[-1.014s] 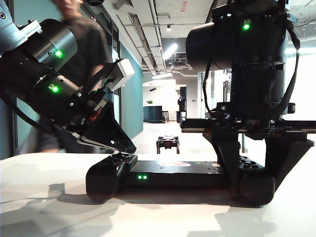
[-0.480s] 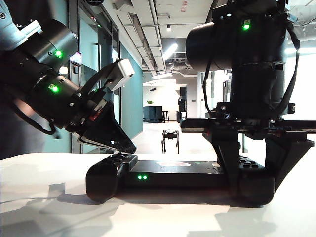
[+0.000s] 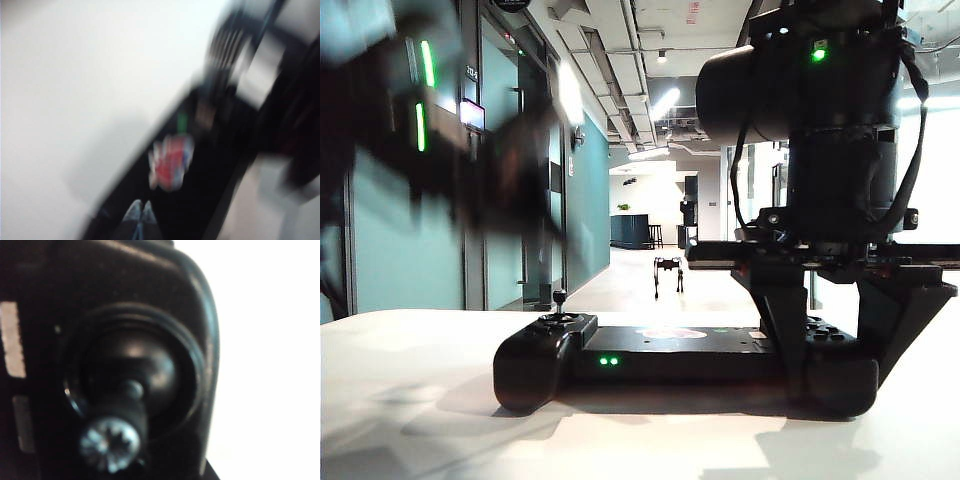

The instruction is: Push the left joystick on the remote control sitting on the white table forward to make the robot dog walk in a straight line until it approaches the door.

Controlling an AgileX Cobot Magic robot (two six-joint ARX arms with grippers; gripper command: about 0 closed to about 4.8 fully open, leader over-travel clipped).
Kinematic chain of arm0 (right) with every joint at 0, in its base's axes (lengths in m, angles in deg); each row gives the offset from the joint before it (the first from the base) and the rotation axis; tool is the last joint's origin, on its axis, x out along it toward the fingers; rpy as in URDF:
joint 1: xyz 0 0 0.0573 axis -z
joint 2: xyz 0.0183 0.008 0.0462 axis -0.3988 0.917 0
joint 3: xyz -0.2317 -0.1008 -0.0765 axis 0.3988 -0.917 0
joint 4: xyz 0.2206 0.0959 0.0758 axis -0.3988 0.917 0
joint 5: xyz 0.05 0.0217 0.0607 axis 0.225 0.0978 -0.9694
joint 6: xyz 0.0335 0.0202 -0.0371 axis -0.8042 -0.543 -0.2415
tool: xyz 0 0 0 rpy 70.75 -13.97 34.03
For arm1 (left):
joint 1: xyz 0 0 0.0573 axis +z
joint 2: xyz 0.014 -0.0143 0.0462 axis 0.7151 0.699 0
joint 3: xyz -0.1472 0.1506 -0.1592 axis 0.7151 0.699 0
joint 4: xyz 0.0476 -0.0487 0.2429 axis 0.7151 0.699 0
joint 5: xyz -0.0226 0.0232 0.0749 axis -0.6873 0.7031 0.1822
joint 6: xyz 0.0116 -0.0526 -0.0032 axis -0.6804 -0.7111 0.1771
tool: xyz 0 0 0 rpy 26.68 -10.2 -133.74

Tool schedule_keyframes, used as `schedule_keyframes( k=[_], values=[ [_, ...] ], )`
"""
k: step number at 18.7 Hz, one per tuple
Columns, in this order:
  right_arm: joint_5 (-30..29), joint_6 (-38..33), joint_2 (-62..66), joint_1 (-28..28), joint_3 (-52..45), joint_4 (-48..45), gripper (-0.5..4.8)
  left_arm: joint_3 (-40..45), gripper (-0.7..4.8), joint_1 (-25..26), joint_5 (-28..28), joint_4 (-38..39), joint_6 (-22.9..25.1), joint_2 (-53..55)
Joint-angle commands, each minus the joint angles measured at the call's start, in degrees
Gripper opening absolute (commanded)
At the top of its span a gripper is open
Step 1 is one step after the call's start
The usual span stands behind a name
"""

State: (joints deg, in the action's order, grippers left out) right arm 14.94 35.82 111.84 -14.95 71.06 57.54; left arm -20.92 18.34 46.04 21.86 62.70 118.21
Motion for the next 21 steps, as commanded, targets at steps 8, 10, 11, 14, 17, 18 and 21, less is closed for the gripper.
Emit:
schedule_keyframes(
  k=[8,10,11,14,17,18,21],
  values=[
    [0.7,8.3,-0.5,0.0,2.1,1.7,4.05,-1.2,-0.05,0.0,21.0,15.4,-14.1,-35.3],
    [2.2,10.2,-2.3,-0.1,4.4,4.2,4.04,-1.0,-0.05,-0.1,22.6,17.4,-14.2,-37.7],
    [2.2,10.9,-5.7,-0.3,5.2,4.9,4.03,-1.0,-0.05,-0.1,24.8,17.6,-15.1,-38.9],
    [3.0,12.1,-13.1,-0.2,5.3,6.1,3.99,-0.6,-0.05,-0.1,24.9,17.6,-15.0,-39.9],
    [3.1,12.3,-21.5,-0.2,5.3,8.4,3.08,2.4,-0.05,-0.1,25.5,17.1,-15.1,-42.4],
    [3.1,12.3,-23.1,-0.2,5.3,9.2,2.38,3.6,-0.05,-0.1,26.3,17.0,-15.1,-43.5],
    [8.4,15.1,-30.1,-0.3,5.0,11.4,-0.01,11.6,-0.05,-0.1,28.9,10.1,-15.0,-49.4]
  ],
)
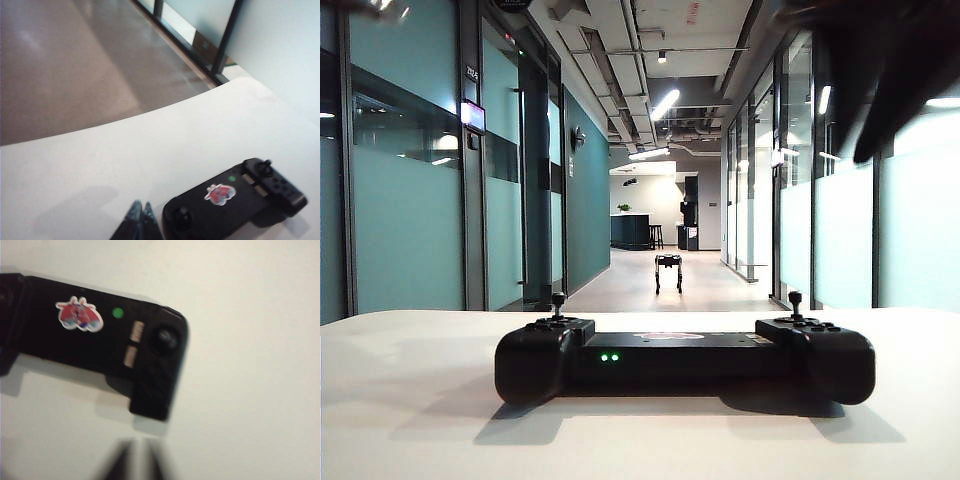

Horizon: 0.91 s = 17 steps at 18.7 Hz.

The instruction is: Push the left joystick on the remote control sitting on the white table forward to make the robot dog walk in a straight line until it approaches the door.

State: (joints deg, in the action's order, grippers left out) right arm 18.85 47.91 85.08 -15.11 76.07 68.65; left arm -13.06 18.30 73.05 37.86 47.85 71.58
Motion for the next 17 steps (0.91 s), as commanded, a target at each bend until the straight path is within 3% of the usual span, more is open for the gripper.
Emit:
schedule_keyframes(
  k=[1,8,11,17],
  values=[
    [6.7,5.2,-5.1,-0.2,-0.5,-1.2,-0.01,5.9,-0.05,-0.1,3.0,-8.3,-0.2,-4.3],
    [8.2,20.1,-19.8,-0.2,-14.5,-29.7,-0.01,17.4,-0.05,-0.1,5.4,-19.6,1.8,-10.1],
    [8.2,20.0,-22.8,-0.1,-17.0,-29.9,0.00,21.5,-0.05,-0.1,5.5,-22.0,4.4,-12.9],
    [8.2,20.0,-22.8,-0.1,-17.0,-29.7,0.00,26.3,-0.05,0.0,5.5,-28.0,4.2,-18.8]
  ],
)
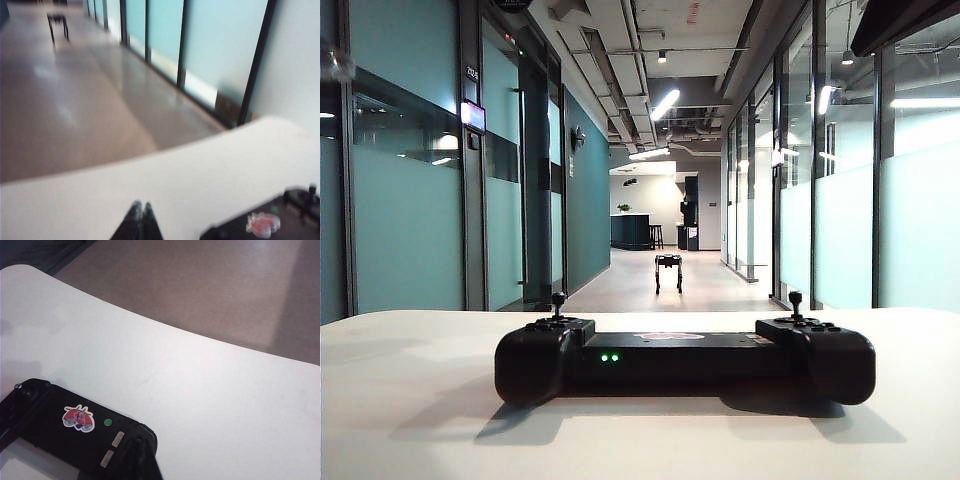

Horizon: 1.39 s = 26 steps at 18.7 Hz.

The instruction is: Push the left joystick on the remote control sitting on the white table forward to make the robot dog walk in a straight line until it approaches the door.

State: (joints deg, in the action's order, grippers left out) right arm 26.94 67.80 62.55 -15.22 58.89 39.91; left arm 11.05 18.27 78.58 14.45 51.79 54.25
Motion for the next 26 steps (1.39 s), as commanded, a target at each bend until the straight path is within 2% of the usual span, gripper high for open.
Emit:
schedule_keyframes(
  k=[1,6,8,10,13,15,17,19,26],
  values=[
    [0.1,0.1,-0.2,0.0,0.2,-1.0,0.00,3.3,-0.05,0.0,-0.1,-6.0,-0.2,-2.4],
    [0.1,0.1,-0.2,0.0,0.2,-1.0,0.00,5.0,-0.05,0.2,0.0,-5.3,0.0,-7.6],
    [0.1,0.1,-0.2,0.0,0.2,-1.0,0.00,5.6,-0.05,2.1,-0.6,-4.7,0.0,-10.7],
    [0.1,0.1,-0.2,0.0,0.2,-1.0,0.00,5.6,-0.05,6.0,-2.3,-3.7,-0.2,-12.5],
    [0.1,0.1,-0.2,0.0,0.2,-1.0,0.00,5.6,-0.05,16.6,-6.3,-1.1,-0.2,-14.7],
    [0.1,0.1,-0.2,0.0,0.2,-1.0,0.00,5.9,-0.05,22.3,-6.7,1.8,-0.2,-16.5],
    [0.1,0.1,-0.2,0.0,0.2,-1.0,0.00,6.2,-0.05,27.4,-7.2,3.0,-0.2,-16.9],
    [0.0,0.1,-0.1,0.0,0.2,-1.0,0.00,6.6,-0.05,29.9,-7.4,3.0,0.4,-16.9],
    [0.1,0.1,0.0,0.0,0.2,-1.0,0.00,10.5,-0.05,30.4,-5.8,-0.2,0.4,-16.9]
  ],
)
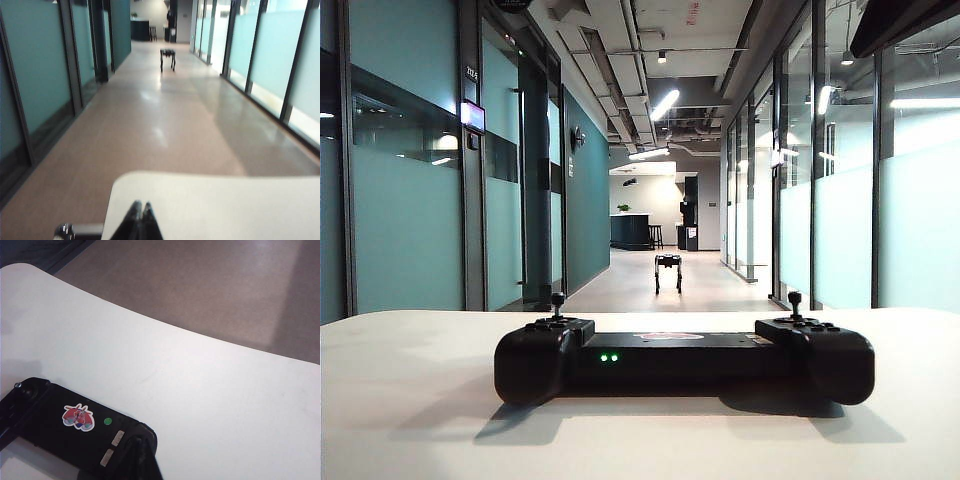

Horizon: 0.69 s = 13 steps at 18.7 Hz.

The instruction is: Push the left joystick on the remote control sitting on the white table forward to make the robot dog walk in a straight line until it approaches the door.

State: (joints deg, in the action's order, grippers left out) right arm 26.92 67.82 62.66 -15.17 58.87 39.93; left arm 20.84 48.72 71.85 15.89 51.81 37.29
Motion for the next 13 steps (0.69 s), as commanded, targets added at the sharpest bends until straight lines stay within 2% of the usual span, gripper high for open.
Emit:
schedule_keyframes(
  k=[1,4,7,13],
  values=[
    [0.1,0.1,-0.1,0.0,0.2,-1.0,0.00,1.7,-0.05,0.0,1.4,-2.6,0.4,0.0],
    [0.1,0.1,-0.1,0.0,0.2,-1.0,0.00,2.3,-0.05,-0.1,2.9,-2.9,0.4,0.0],
    [0.1,0.1,-0.1,0.0,0.2,-1.0,0.00,2.3,-0.05,-2.4,6.4,-2.5,2.0,0.0],
    [0.1,0.1,-0.1,0.0,0.2,-1.0,0.00,2.3,-0.05,-2.4,6.4,-1.7,3.3,0.0]
  ],
)
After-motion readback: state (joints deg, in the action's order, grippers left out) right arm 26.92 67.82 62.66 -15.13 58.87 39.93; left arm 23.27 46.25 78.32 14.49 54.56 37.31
